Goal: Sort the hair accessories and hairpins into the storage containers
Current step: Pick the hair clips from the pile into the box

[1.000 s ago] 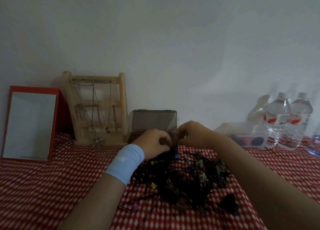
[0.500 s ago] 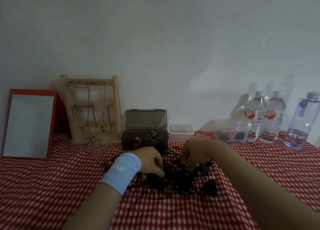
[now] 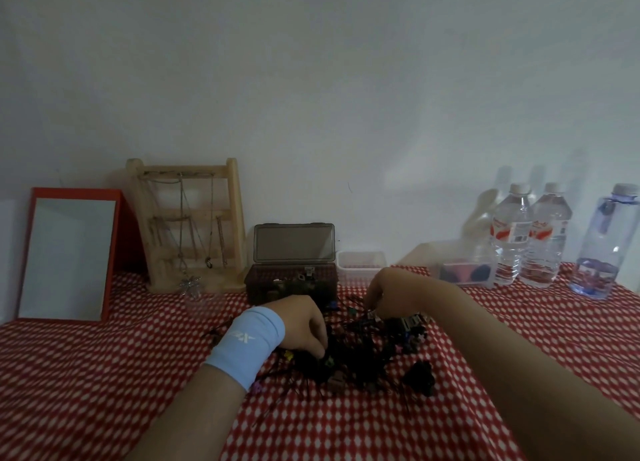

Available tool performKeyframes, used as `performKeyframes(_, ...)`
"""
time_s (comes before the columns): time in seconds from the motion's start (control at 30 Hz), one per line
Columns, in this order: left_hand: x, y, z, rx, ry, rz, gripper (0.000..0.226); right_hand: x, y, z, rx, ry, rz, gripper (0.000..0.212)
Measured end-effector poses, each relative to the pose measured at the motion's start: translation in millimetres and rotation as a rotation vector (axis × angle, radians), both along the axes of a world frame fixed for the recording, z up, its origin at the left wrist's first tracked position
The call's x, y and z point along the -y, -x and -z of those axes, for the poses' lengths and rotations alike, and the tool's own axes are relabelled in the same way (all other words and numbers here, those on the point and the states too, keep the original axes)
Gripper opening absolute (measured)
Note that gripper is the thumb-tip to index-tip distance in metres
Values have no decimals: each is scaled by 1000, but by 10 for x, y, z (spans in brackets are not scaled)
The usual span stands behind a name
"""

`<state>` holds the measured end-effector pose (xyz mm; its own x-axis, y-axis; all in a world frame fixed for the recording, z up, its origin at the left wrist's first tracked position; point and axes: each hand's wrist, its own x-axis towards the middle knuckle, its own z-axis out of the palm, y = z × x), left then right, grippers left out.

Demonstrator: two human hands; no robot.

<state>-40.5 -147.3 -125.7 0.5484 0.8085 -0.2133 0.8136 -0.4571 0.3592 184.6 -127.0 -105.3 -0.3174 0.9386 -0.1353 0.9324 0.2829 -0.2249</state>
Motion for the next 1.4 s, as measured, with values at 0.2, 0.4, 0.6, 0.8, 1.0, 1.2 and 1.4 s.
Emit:
performKeyframes(0.2, -28, 43, -61, 190, 43, -124, 23, -104, 19, 184, 110, -69, -7, 29)
performKeyframes(0.4, -75, -42, -128, 242, -52, -126, 29, -192, -4, 206, 29, -60, 15, 23)
performKeyframes(0.6, -203, -137, -95, 329, -160, -144, 19, -181, 2, 78, -276, -10, -2, 24)
performKeyframes(0.8, -312, -103, -46, 439, -206, -199, 20, -238, 37, 66, -514, 73, -5, 20)
performKeyframes(1.0, -564, 122, -152, 447, -370, -329, 26, -532, 357, 13, -530, -153, -19, 20)
performKeyframes(1.2, -771, 276, -194, 405, -288, -336, 55, -814, 651, -16, -435, -227, -34, 46)
performKeyframes(1.4, -694, 82, -171, 442, -337, -263, 34, -721, 417, -70, -339, -255, -43, 18)
